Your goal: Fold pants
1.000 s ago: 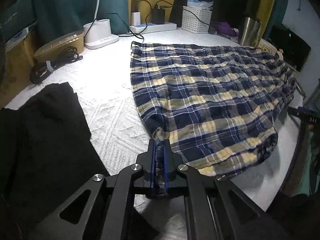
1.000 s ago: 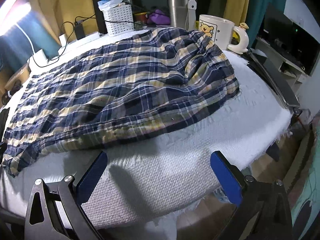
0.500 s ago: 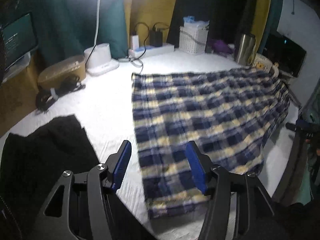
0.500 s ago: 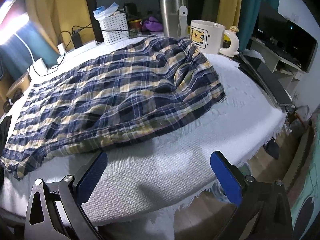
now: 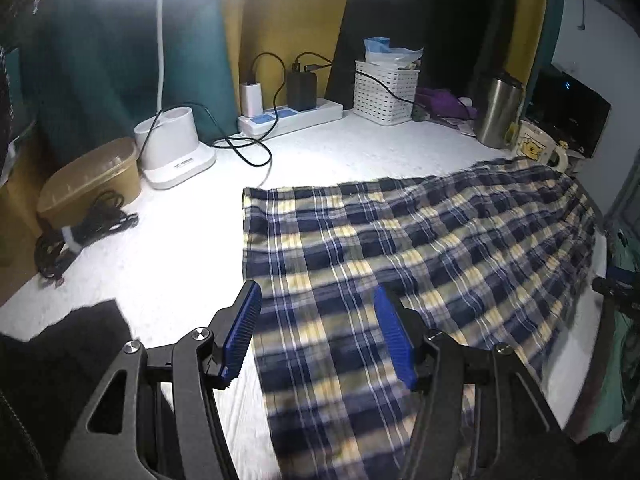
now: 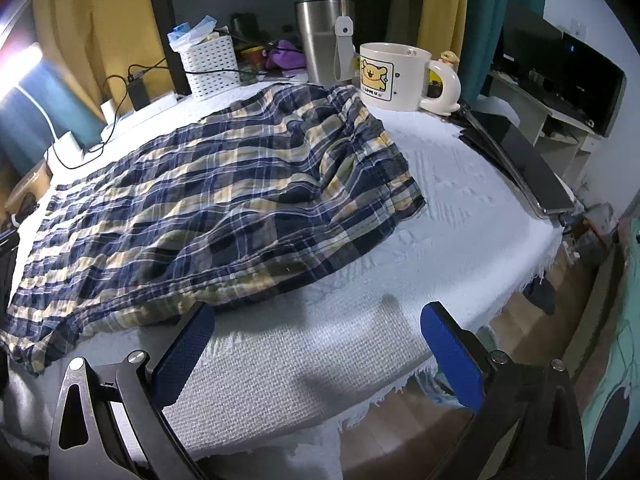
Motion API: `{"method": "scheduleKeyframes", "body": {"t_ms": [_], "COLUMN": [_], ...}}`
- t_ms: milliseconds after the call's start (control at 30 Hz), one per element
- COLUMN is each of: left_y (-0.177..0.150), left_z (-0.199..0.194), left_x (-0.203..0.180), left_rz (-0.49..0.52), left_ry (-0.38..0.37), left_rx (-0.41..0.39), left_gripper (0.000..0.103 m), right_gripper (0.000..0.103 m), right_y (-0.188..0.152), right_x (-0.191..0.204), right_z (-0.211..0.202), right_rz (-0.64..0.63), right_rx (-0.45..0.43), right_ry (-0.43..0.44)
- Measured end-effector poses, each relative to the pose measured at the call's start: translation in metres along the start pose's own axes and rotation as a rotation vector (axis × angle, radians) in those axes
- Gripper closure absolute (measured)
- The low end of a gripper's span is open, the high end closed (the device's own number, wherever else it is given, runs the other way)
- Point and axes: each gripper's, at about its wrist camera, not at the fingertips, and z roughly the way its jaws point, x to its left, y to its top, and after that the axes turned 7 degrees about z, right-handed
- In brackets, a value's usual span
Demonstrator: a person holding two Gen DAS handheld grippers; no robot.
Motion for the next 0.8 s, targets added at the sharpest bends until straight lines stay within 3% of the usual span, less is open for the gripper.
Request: {"method": "scheduleKeyframes", "body": {"t_ms": [233, 333, 433, 600, 800], "left_y": [0.013, 0.02, 0.025, 0.028, 0.025], "left_z": [0.031, 0.047, 0.057, 0.065, 0.067], "left_x": [0.017, 0.029, 0.038, 0.043, 0.045], "left_rz": [-0.007, -0.02, -0.012, -0.007, -0.001], "left_ry": [-0.019, -0.038, -0.014, 0.002, 0.004], "left_rx": [0.024, 0.073, 0.077, 0.082, 0.099], "left_gripper": [0.044, 0.044, 0.044, 0.044, 0.044], "right_gripper": [0.0, 0.0, 0.0, 0.0, 0.0], "right_y": [0.004, 0.008, 0.014, 0.026, 0.043], "right_x": [-0.003, -0.006, -0.011, -0.015, -0.02], "right_z": [0.004, 0.011, 0.02, 0.032, 0.042], "right_rz": [0.037, 0.066, 0.105, 0.135, 0.187], "right_rx": [-0.007, 0.005, 0.022, 0.028, 0.02], "right_ry": [0.021, 0.053, 0.081, 0.073, 0.13]}}
